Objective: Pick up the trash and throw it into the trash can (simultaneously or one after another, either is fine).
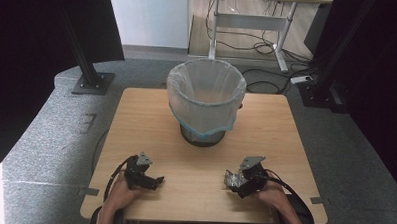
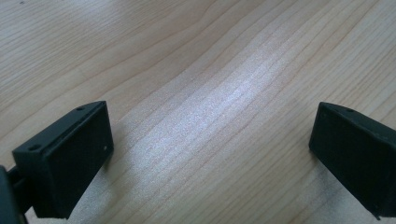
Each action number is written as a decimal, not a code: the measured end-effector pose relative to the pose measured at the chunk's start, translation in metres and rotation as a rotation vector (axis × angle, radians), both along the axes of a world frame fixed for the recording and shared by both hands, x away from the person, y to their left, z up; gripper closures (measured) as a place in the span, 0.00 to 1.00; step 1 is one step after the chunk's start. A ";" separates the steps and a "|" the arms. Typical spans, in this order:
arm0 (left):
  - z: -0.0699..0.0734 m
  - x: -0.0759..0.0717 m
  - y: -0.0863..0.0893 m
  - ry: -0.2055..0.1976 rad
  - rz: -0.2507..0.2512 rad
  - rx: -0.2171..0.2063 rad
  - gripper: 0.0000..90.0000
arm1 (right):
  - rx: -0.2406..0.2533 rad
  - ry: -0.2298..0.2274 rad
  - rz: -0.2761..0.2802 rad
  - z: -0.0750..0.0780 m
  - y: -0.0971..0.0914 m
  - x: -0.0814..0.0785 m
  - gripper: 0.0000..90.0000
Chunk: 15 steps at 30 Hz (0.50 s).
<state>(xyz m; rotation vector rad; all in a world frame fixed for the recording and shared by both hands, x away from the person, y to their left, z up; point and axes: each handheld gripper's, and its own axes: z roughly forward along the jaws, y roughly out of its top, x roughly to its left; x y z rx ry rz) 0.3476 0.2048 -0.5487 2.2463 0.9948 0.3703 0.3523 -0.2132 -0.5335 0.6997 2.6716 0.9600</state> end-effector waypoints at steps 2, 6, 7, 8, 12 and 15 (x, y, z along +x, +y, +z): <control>0.000 0.000 0.000 -0.001 0.000 0.000 0.00 | -0.006 0.006 0.002 -0.004 0.000 0.000 0.06; 0.000 0.000 0.000 0.000 0.000 0.000 0.00 | 0.006 0.025 0.019 -0.010 -0.001 0.002 0.14; 0.000 0.000 0.000 -0.001 0.001 -0.001 0.00 | 0.017 0.031 0.015 -0.011 -0.001 0.002 0.15; 0.000 0.000 0.000 0.000 0.000 -0.001 0.00 | 0.021 0.033 0.018 -0.011 -0.002 0.002 0.17; 0.000 0.000 0.000 -0.001 0.001 -0.001 0.00 | 0.026 0.032 0.031 -0.008 -0.004 0.001 0.31; 0.000 0.000 0.000 -0.001 0.000 -0.001 0.00 | 0.026 0.039 0.021 -0.007 -0.006 0.001 0.34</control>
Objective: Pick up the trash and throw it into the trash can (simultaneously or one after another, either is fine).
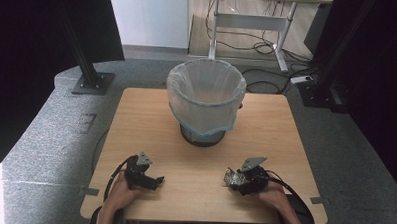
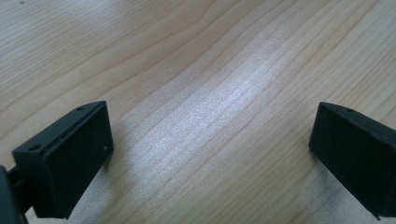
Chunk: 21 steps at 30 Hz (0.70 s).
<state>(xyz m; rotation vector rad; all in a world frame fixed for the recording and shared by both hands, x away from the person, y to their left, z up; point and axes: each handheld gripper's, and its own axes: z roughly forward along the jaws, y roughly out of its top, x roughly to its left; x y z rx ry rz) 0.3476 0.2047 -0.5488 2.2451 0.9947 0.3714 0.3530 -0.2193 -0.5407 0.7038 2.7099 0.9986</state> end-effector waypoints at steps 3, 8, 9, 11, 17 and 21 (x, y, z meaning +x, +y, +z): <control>0.000 0.000 0.000 0.001 0.000 0.000 0.00 | 0.002 0.003 -0.010 0.000 -0.001 0.000 0.36; 0.000 0.000 0.000 0.000 0.000 0.000 0.00 | -0.004 0.011 -0.036 0.003 -0.002 0.000 0.37; 0.000 0.000 0.000 0.001 0.000 0.001 0.00 | -0.002 0.010 -0.040 0.004 -0.002 0.000 0.37; 0.000 0.000 0.000 0.001 0.000 0.001 0.00 | 0.014 0.011 -0.044 0.007 -0.003 0.001 0.37; 0.000 0.000 0.000 0.000 0.000 0.001 0.00 | 0.013 0.007 -0.077 0.020 -0.006 0.002 0.37; 0.000 0.000 0.000 0.001 0.000 0.001 0.00 | 0.027 0.007 -0.087 0.030 -0.008 0.002 0.37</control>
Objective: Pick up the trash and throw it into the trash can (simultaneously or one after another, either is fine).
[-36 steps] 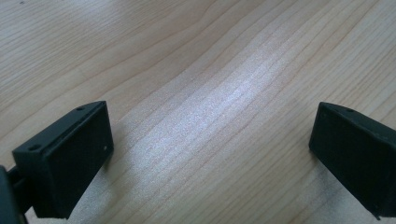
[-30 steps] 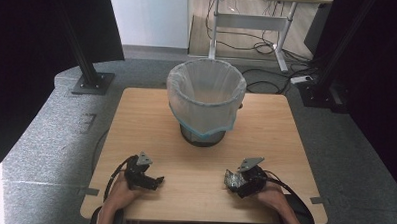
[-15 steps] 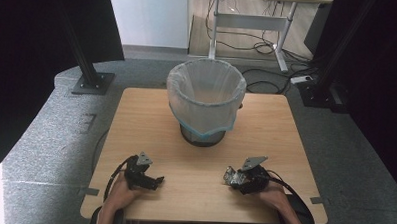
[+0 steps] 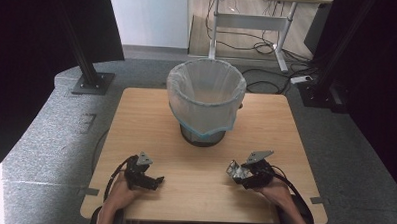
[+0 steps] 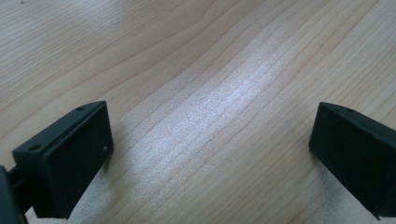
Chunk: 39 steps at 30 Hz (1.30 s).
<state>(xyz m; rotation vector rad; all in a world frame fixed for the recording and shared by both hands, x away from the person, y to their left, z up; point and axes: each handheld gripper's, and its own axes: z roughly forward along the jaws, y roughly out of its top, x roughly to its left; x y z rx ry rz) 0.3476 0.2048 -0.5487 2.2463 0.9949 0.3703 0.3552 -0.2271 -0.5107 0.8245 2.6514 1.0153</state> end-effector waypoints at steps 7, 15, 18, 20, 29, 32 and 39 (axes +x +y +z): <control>0.000 0.000 0.000 0.000 0.000 0.001 0.00 | -0.021 -0.008 -0.018 0.015 -0.001 0.000 0.37; 0.000 0.000 0.000 0.000 0.000 0.001 0.00 | -0.015 -0.006 -0.039 0.030 -0.004 0.001 0.37; 0.000 0.000 0.000 0.000 0.000 0.001 0.00 | -0.009 -0.009 -0.042 0.037 -0.003 0.001 0.37; 0.000 0.000 0.000 -0.001 0.001 -0.001 0.00 | -0.006 -0.008 -0.046 0.041 -0.002 0.002 0.37; 0.000 0.000 0.000 0.001 0.000 0.000 0.00 | 0.013 -0.010 -0.057 0.059 0.000 0.006 0.37; 0.000 0.000 0.000 0.000 0.001 -0.001 0.00 | 0.021 -0.014 -0.056 0.065 0.001 0.008 0.37; 0.000 0.000 0.000 0.001 0.001 0.000 0.00 | 0.019 -0.017 -0.061 0.082 0.004 0.012 0.37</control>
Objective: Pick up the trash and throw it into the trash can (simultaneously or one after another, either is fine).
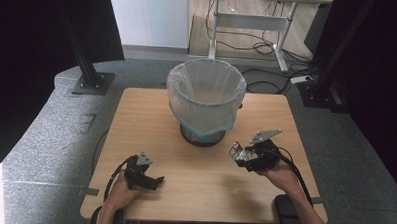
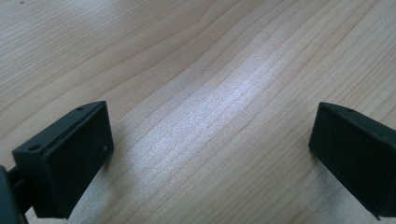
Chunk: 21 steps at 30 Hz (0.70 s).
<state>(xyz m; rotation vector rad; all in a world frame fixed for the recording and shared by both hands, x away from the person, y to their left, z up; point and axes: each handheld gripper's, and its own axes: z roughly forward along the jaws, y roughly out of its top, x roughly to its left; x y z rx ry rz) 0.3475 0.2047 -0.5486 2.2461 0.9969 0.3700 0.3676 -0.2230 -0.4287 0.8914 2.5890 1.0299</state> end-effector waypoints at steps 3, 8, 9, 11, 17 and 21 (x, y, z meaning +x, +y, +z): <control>0.000 0.000 0.000 -0.001 0.000 0.000 0.00 | 0.012 0.001 0.003 0.007 0.001 0.002 0.37; 0.000 0.000 0.000 0.000 -0.001 -0.001 0.00 | 0.024 -0.005 0.000 0.018 0.002 0.007 0.37; 0.000 0.000 0.000 0.000 0.000 -0.001 0.00 | 0.025 -0.006 0.000 0.020 0.002 0.008 0.37; 0.000 0.000 0.000 0.001 -0.001 -0.001 0.00 | 0.025 -0.007 -0.003 0.023 0.002 0.009 0.37; 0.000 0.000 0.000 0.001 -0.001 0.000 0.00 | 0.028 -0.014 -0.008 0.038 0.003 0.013 0.37; 0.000 0.000 0.000 0.001 -0.001 0.000 0.00 | 0.038 -0.013 -0.012 0.048 0.002 0.015 0.37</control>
